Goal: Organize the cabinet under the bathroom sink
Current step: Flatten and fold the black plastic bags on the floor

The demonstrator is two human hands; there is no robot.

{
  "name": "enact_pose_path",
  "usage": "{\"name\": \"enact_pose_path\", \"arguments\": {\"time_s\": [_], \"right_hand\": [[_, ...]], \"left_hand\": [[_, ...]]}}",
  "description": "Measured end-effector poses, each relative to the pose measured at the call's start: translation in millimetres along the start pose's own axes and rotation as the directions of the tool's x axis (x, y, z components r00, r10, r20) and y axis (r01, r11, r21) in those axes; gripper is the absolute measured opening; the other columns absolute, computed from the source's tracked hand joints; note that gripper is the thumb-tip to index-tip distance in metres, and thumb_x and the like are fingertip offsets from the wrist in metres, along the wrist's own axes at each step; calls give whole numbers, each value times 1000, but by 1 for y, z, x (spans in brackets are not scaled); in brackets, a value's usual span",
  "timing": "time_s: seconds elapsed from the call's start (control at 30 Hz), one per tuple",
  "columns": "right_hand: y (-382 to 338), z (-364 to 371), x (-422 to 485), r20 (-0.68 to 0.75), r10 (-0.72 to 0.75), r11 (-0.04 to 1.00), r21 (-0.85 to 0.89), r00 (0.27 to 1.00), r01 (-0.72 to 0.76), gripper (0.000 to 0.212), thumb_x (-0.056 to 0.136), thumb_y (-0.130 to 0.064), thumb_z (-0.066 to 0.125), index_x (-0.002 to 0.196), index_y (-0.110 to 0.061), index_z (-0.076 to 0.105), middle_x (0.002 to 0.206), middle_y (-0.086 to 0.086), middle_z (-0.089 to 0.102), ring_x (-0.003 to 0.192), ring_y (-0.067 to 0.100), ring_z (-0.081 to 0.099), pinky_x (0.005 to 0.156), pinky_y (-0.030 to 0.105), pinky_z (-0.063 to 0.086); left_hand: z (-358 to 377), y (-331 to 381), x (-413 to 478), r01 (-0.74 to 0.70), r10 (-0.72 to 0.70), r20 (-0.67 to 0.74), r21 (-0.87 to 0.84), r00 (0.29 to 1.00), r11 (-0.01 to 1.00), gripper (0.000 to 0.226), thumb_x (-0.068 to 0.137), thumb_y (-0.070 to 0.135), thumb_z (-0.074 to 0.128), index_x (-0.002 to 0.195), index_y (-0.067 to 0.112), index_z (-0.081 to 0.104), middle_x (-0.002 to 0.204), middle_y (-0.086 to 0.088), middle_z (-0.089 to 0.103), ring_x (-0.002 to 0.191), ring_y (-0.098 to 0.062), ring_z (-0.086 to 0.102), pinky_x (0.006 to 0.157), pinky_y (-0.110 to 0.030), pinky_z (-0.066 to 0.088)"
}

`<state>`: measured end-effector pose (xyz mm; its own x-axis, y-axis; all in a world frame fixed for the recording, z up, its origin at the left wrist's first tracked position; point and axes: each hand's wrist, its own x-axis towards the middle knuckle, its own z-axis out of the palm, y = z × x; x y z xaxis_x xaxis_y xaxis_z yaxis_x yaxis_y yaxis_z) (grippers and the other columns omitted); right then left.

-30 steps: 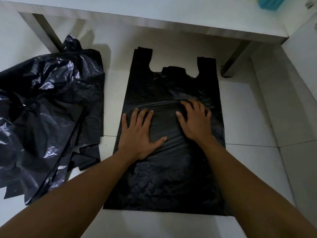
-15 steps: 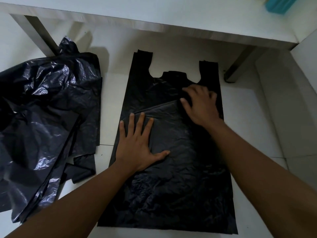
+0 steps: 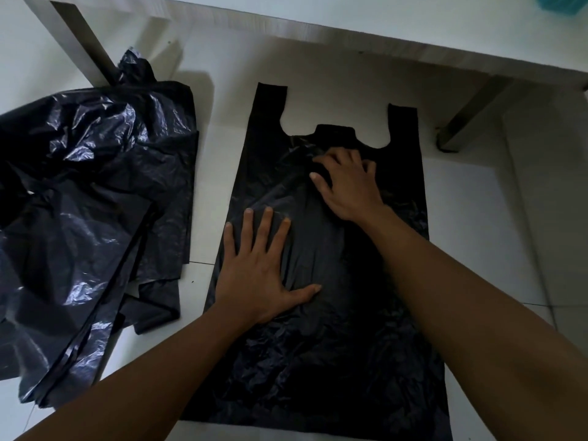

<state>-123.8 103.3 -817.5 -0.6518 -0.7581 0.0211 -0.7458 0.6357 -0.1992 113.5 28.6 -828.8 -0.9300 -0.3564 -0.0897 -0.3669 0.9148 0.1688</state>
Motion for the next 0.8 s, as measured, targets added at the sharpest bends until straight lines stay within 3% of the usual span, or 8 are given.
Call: {"name": "enact_pose_path", "arguments": {"time_s": [0.23,0.3,0.43,0.63,0.8], "right_hand": [[19,-14,58,55,125,992,-33,991,-123,58,101,-57,24,153,-32,28,158,1,29,140,30,26,106,55,22],[11,-19,48,-21,167,986,23,986,-166,56,102,-53,27,153,-30,27,158,0,29,141,28,25,108,55,21],[-19,-22,-25,-190,258,956,193,947,-222,45,101,-44,37,142,-28,47,150,-1,40,136,23,31,107,52,23],[-57,-3,-168,-211,504,853,275,838,-444,26,99,-36,51,119,-26,64,124,0,56,117,23,45,91,42,27],[-66,12,-206,-89,492,865,158,866,-476,38,99,-43,47,133,-28,56,143,-1,48,129,23,37,102,46,25]], "left_hand": [[-1,1,1,7,-8,-17,-30,1000,1000,120,68,102,21,161,26,12,169,-6,0,154,-32,-12,120,-63,0],[-2,1,1,7,-7,-12,-22,1000,1000,121,67,103,21,161,27,11,169,-5,-2,154,-31,-13,120,-63,-1],[-3,1,-2,7,-8,-34,-32,999,999,122,66,103,23,161,27,12,169,-5,-1,154,-31,-12,120,-62,-1],[-6,2,-2,19,-19,9,-39,1000,999,123,64,104,16,161,29,3,169,-5,-7,153,-30,-17,120,-62,-4],[-11,2,-7,22,-21,17,-97,1000,995,118,69,101,17,161,28,4,169,-2,-5,154,-28,-15,121,-60,-7]]}}
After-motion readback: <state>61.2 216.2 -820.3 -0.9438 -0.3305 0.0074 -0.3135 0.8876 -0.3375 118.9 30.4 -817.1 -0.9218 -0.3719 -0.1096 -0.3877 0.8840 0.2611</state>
